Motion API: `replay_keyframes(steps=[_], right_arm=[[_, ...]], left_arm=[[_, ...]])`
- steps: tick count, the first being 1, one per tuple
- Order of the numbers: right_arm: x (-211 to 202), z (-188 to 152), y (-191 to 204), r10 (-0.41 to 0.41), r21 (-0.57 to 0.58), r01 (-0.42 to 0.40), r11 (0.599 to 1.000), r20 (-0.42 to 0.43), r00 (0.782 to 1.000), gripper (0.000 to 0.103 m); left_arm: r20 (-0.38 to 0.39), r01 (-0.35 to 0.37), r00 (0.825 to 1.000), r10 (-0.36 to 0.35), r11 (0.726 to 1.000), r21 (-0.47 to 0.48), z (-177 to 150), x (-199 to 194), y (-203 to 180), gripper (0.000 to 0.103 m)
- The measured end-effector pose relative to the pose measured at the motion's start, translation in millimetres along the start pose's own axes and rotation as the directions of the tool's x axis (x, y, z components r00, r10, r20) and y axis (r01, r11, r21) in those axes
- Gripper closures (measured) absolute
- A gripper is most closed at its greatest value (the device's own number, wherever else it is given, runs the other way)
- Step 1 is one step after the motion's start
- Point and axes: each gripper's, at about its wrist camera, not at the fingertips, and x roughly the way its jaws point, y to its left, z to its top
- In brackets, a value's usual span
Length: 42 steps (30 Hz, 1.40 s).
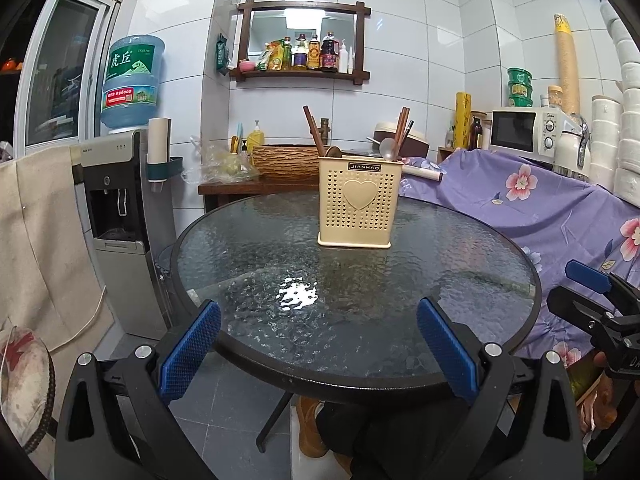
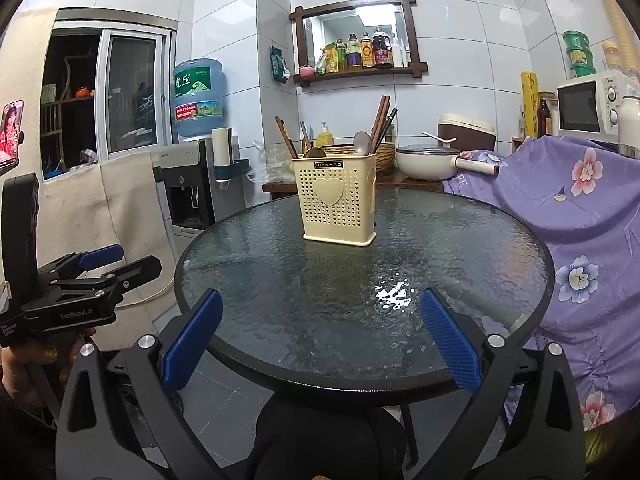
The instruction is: Organize utensils
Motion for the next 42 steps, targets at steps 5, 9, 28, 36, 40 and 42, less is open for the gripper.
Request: replay_keyframes(steps=[5, 9, 28, 36, 40, 42], right_arm=[[0.7, -0.5, -0.1, 0.002, -0.001, -0.002, 1.000, -0.005, 1.000, 0.006], [1.6, -0.4, 2.3, 0.002, -0.006, -0.002, 1.000, -0.006, 1.000, 0.006], [1.9, -3.4, 4.2, 0.004, -0.003, -0.004, 1.000, -0.012, 1.000, 0.006], [2.0, -3.8, 3.5, 0.005, -0.001, -0.005, 1.000, -0.015, 1.000, 0.006], [1.6, -5.2, 4.6, 0.006, -0.003, -0.006, 1.000, -0.016, 1.000, 0.006], [1.8, -5.1, 4.8, 0.005, -0.002, -0.005, 1.000, -0.016, 1.000, 0.006]], left_arm=[[-0.007, 0.007, 1.000, -0.007, 1.000, -0.006, -1.7, 1.7, 0.5, 0.007], [-0.011, 0.008, 1.000, -0.008, 1.000, -0.011, -3.3, 2.2, 0.6, 0.007], [-0.028, -0.009, 1.000, 0.009, 1.000, -0.012, -4.4, 1.9, 2.1, 0.007], [-0.043, -0.011, 0.999, 0.010, 1.000, -0.021, -4.6, 4.6, 1.9, 0.007], [-0.049, 0.003, 0.999, -0.005, 0.999, -0.048, -3.7, 5.3, 5.8, 0.007], [-0.048, -0.004, 0.999, 0.002, 0.999, -0.046, -3.1, 4.5, 5.7, 0.007]])
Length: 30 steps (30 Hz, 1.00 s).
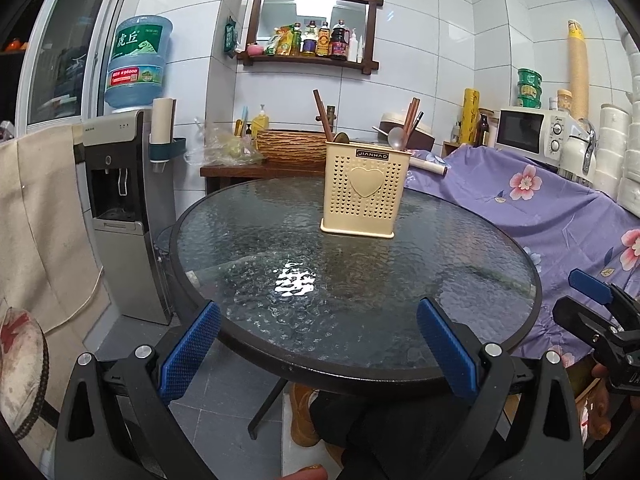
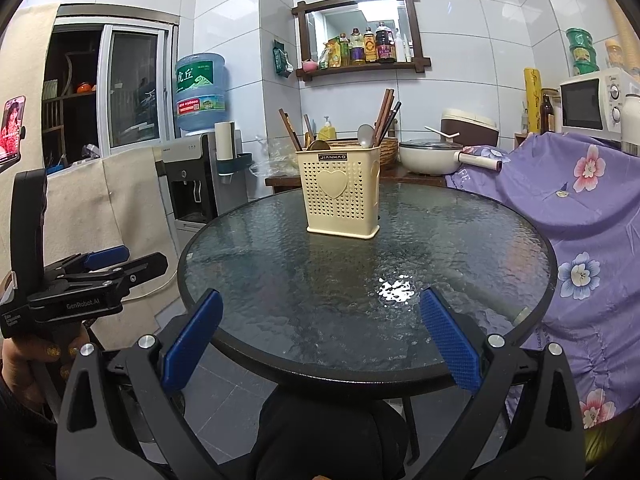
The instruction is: Organize utensils
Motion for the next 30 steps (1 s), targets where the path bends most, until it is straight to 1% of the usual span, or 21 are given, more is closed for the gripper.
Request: replay_keyframes(steps=[20, 30], right_arm=[[0.9, -4.2, 1.2, 0.009, -0.006, -0.009, 1.000, -0.011, 1.000, 0.006], [2.1, -6.6, 1.6, 0.012, -0.005, -0.012, 1.000, -0.015, 1.000, 0.006]], left_arm=[[0.003, -0.003, 1.000, 0.002, 1.000, 0.030, 0.9, -2.2, -6.4, 0.006], [0.006, -0.021, 1.000, 0.021, 0.999, 0.039, 2.2, -3.2, -7.9, 0.006]])
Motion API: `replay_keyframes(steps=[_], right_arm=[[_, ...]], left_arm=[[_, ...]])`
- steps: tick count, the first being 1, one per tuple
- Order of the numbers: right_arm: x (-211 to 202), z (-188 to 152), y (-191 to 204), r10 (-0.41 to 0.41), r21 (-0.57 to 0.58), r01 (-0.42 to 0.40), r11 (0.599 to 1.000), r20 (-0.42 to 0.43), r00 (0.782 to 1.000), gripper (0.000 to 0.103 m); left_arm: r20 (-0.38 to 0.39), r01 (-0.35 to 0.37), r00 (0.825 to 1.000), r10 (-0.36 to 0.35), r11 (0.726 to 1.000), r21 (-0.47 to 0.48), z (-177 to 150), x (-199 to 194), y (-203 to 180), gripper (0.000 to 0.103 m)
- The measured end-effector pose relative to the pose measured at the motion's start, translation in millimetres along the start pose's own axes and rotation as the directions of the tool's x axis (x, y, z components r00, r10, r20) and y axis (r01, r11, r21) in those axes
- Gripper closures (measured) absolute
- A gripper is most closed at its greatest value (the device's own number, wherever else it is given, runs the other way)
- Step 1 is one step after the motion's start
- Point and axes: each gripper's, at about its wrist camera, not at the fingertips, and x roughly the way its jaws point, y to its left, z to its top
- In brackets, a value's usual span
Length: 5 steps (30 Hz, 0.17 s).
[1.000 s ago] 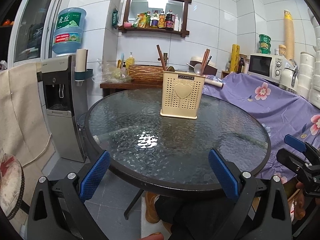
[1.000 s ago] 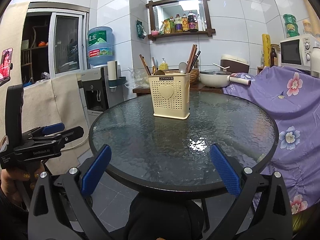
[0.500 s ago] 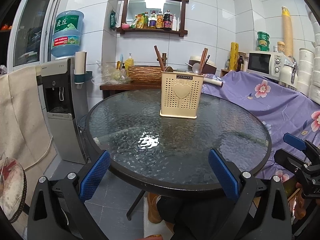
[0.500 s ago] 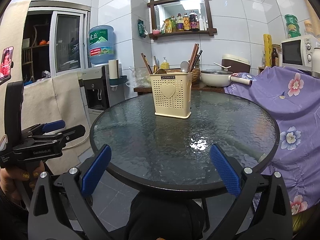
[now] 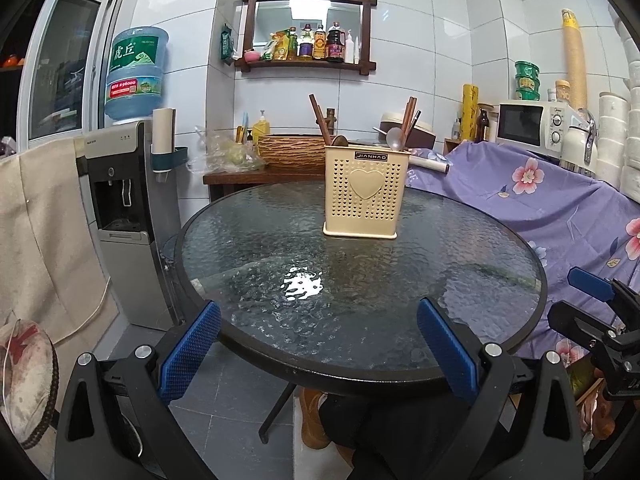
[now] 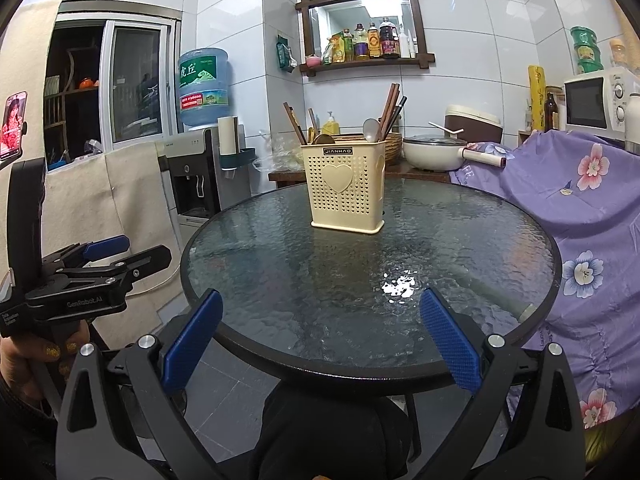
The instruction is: Organize utensils
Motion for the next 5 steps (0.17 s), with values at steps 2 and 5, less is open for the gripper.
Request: replay_keyframes(steps=[2, 5], right_arm=[[0.1, -1.9, 0.4, 0.002, 0.000, -0.002, 1.000, -0.002, 1.000, 0.006], [0.2, -2.5, 0.3, 0.002, 0.000, -0.002, 1.000, -0.003, 1.000, 0.006]], left_arm=[[0.001, -0.001, 1.000, 0.001, 1.000, -0.001, 0.0, -0.1, -1.0, 0.006], [-0.002, 0.001, 1.000, -0.001, 1.000, 0.000, 0.3, 0.3, -1.1, 0.006]])
